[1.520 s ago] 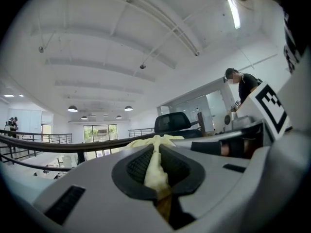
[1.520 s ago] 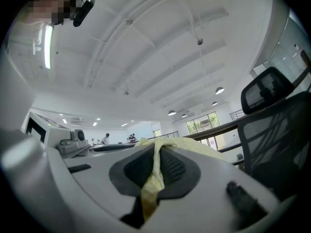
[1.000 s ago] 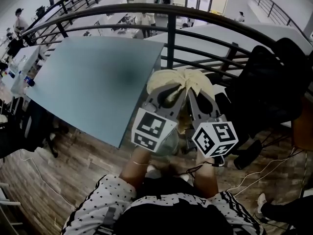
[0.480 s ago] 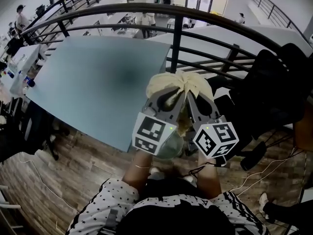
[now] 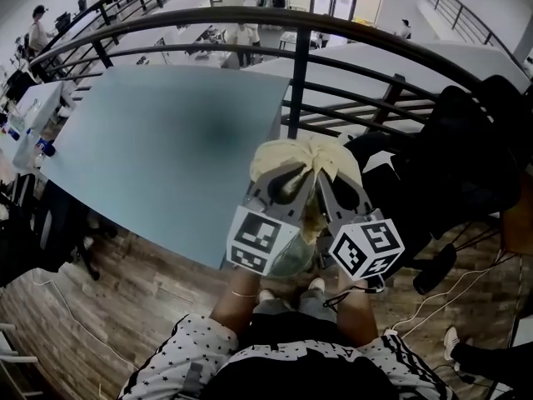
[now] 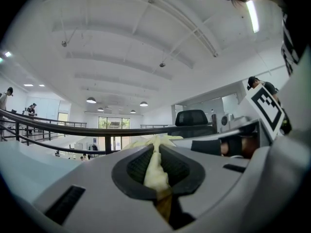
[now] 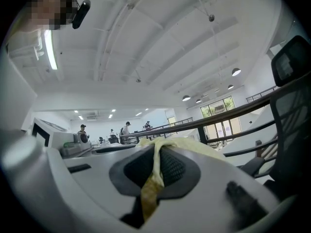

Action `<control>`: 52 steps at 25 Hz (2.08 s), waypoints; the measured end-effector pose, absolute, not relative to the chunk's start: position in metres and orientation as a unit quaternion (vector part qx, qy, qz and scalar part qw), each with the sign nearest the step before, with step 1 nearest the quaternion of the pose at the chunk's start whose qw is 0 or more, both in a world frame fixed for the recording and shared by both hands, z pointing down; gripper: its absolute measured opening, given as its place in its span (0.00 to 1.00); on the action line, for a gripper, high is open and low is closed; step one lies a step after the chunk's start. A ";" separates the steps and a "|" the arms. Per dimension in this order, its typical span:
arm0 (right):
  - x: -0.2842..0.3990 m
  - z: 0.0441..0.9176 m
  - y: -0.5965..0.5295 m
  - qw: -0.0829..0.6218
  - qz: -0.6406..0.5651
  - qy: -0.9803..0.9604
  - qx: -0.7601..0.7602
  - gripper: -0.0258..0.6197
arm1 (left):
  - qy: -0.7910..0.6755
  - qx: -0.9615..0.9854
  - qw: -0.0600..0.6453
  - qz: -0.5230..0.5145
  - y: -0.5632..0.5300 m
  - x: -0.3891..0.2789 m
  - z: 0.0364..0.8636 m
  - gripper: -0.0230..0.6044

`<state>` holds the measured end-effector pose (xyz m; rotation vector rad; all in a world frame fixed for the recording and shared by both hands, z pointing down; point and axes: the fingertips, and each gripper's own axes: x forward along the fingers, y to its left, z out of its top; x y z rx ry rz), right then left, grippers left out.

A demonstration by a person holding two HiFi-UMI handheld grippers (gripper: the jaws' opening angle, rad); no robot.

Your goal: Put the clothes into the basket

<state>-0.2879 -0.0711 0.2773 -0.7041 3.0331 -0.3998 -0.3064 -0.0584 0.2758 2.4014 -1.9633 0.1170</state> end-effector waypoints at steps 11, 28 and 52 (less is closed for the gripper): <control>-0.288 0.303 -0.093 -0.024 -0.146 0.969 -0.199 0.10 | -0.646 0.761 0.044 0.040 -0.080 -0.304 0.297 0.10; -0.281 0.352 -0.115 -0.070 -0.170 0.966 -0.179 0.10 | -0.655 0.748 0.096 0.049 -0.102 -0.296 0.347 0.10; -0.288 0.446 -0.126 -0.149 -0.213 0.952 -0.165 0.10 | -0.650 0.737 0.177 0.060 -0.113 -0.302 0.440 0.10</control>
